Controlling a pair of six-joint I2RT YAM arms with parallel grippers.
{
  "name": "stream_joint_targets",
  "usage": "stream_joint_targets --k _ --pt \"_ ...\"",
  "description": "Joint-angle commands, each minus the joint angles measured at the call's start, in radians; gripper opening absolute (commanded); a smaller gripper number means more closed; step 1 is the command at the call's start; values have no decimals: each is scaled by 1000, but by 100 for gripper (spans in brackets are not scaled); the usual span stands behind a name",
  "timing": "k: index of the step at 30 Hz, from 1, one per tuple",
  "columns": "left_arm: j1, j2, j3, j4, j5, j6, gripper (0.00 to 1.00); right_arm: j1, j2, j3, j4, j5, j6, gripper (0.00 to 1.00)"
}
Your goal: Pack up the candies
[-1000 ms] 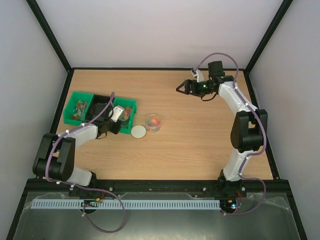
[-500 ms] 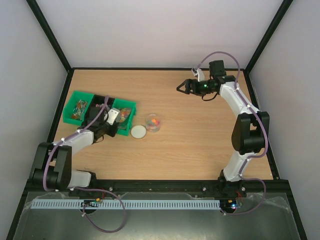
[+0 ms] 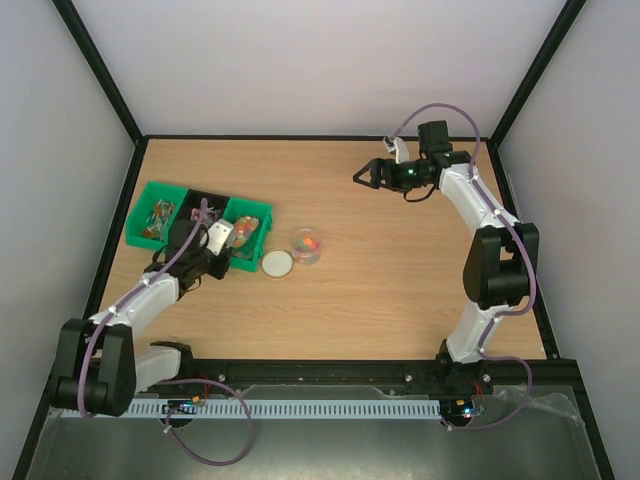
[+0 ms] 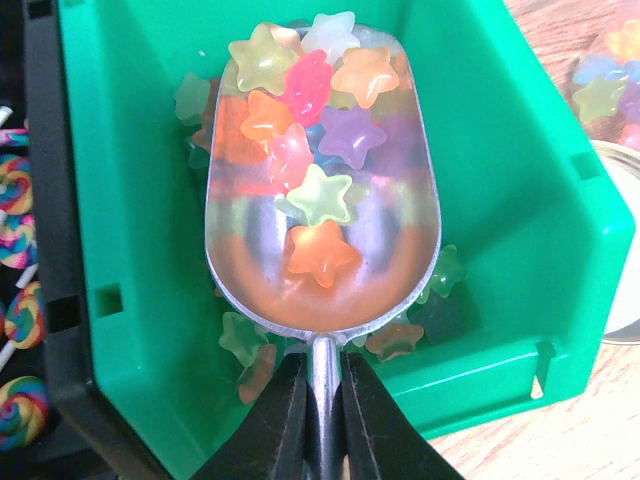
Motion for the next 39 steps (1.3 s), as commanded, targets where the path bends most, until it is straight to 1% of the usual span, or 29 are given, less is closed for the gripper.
stream_joint_targets --k 1,11,17,22,26,29,32,35,39 --pt "28 -47 -8 -11 45 25 2 1 -22 0 -33 -6 -15 99" --pt "137 -110 -3 -51 180 41 2 1 -15 6 -33 -10 -14 98" --pt "147 -185 -18 -40 211 45 2 0 -7 15 -34 -12 -12 99" --pt "147 -253 9 -62 251 64 2 1 2 26 -35 -13 -11 98" --pt "144 -280 40 -105 283 143 2 2 7 28 -29 -17 -9 99" --pt "143 -272 78 -175 323 233 2 1 11 28 -25 -21 -4 99" --pt "135 -260 108 -226 356 280 2 1 13 28 -20 -23 -1 99" --pt "109 -235 143 -289 364 333 2 1 14 27 -19 -23 -1 99" --pt "46 -190 195 -392 361 417 2 1 13 23 -16 -23 -1 98"
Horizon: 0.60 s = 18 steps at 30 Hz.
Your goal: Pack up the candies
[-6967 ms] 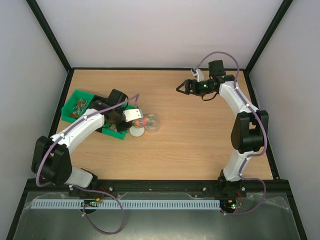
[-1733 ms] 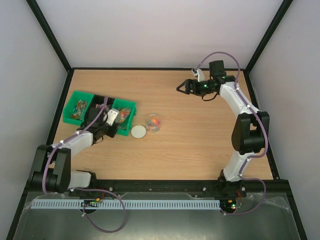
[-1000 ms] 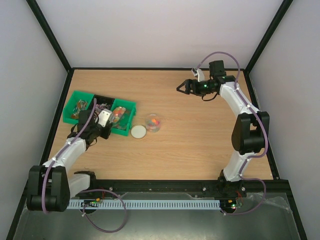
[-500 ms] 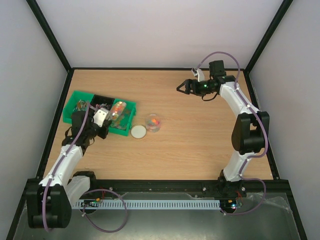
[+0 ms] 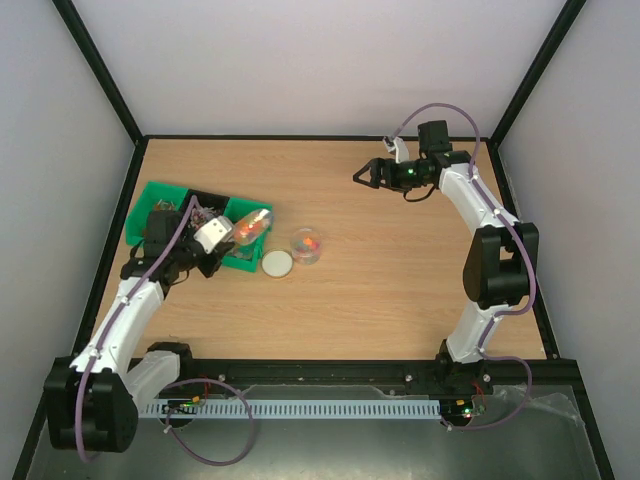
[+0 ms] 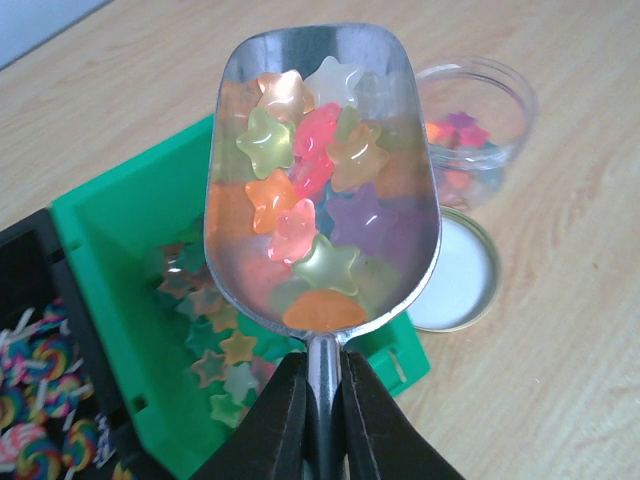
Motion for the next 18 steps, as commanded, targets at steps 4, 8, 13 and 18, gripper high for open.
stream_joint_targets --k 4,8,13,18 --pt "-115 69 98 -151 4 145 2 1 9 19 -16 -23 -7 99" --pt "-190 106 129 -158 -31 137 2 1 9 20 -16 -24 -8 99" --pt "-284 210 204 -208 -127 105 2 0 5 18 -16 -24 -9 99" --pt "-305 300 281 -253 -187 73 2 1 -1 13 -16 -25 -9 99"
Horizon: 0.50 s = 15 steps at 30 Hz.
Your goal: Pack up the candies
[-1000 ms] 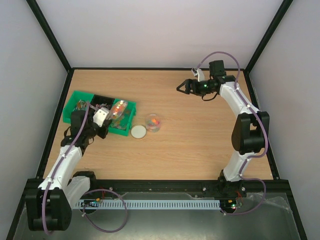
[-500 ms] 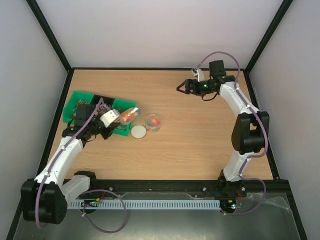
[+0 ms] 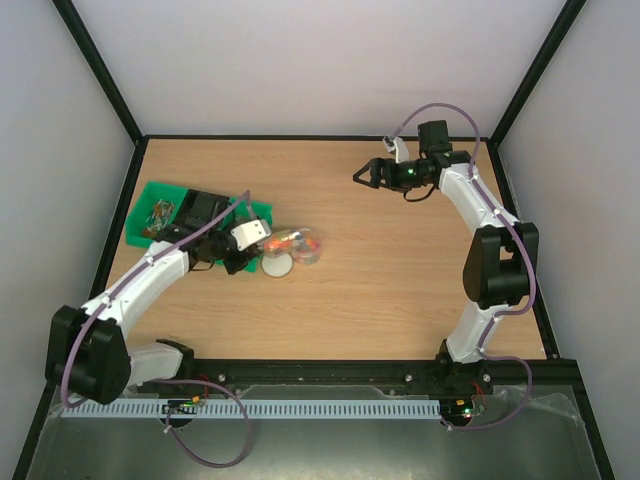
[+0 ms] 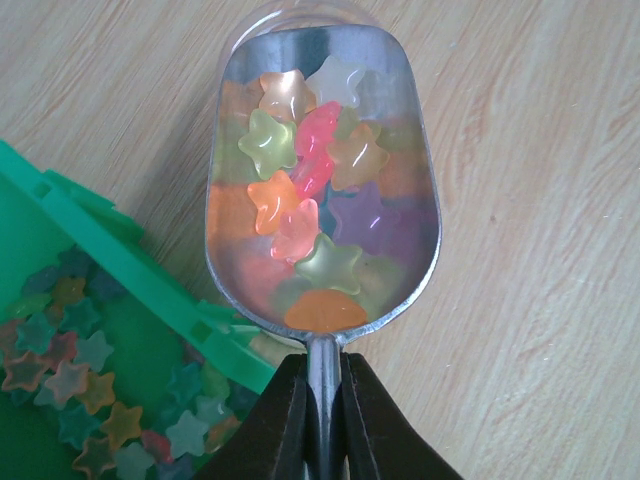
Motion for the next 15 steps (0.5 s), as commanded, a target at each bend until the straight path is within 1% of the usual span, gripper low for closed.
stream_joint_targets --k 1,15 --pt "-16 54 76 -58 -78 -26 2 1 -2 13 -16 -23 -10 99" --pt "-115 114 172 -153 -216 -3 2 0 -12 2 -8 -34 -1 99"
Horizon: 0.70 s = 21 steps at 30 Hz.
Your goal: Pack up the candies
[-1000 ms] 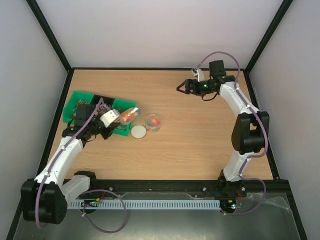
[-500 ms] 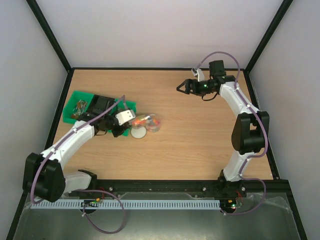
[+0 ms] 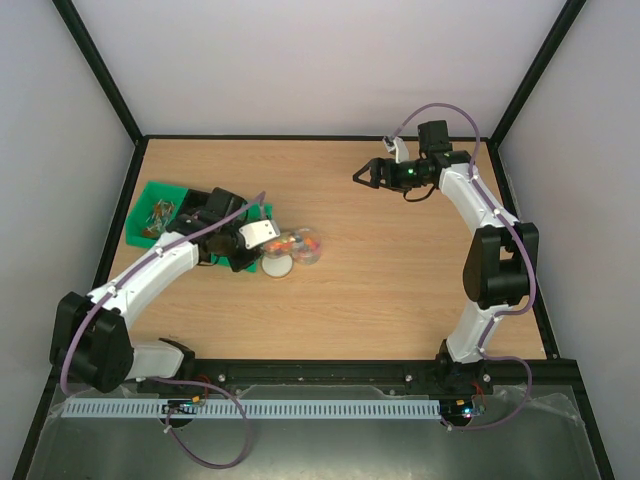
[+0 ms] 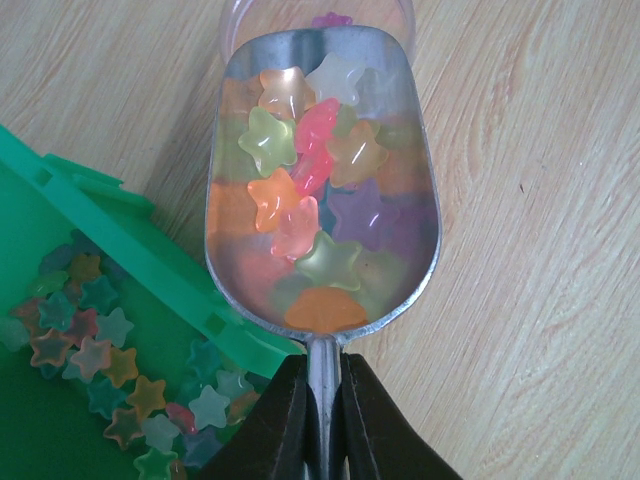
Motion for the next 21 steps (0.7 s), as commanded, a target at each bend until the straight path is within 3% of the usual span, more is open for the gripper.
stream_joint_targets --k 1,21 --pt "-27 26 63 -50 -57 4 2 0 -13 1 -8 -30 0 99" --pt "-88 118 205 -179 -117 4 2 1 -24 -9 -7 -32 -3 99"
